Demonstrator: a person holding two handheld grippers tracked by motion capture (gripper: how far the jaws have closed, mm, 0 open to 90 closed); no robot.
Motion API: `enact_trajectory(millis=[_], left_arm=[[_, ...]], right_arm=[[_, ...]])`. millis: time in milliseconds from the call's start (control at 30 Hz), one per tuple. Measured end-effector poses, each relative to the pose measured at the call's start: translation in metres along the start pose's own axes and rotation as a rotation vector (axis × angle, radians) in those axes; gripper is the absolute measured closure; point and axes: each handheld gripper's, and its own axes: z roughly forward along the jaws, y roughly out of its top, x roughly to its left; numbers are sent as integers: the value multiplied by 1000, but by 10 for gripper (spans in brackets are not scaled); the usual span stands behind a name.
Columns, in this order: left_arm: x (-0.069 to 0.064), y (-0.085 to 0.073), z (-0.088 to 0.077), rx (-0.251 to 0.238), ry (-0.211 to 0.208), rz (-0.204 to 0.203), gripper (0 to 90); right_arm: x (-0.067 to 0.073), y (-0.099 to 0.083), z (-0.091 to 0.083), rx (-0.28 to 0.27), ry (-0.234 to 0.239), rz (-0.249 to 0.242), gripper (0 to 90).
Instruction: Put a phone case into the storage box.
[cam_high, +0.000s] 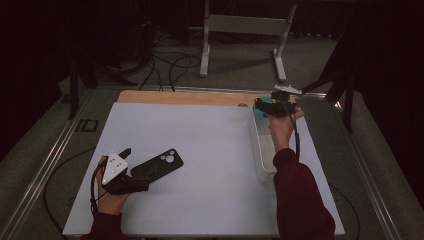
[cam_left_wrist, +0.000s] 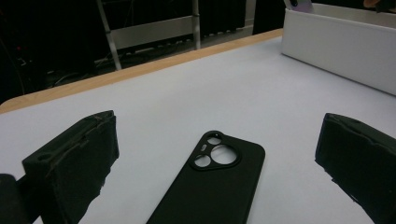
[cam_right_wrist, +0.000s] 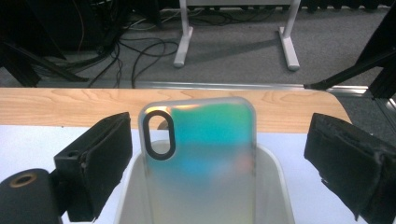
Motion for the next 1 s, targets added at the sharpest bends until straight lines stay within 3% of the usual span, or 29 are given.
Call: enact_trajectory(millis=[233,433,1000], left_arm=[[0,0,0,3,1,3,0],[0,0,1,9,-1,8,0],[2,-1,4,20,-6,1,0]], right_arm=[[1,2,-10,-7,42,-12,76],[5,0,-21,-10,105,-11,101],[20,-12,-56,-12,269,-128,92]])
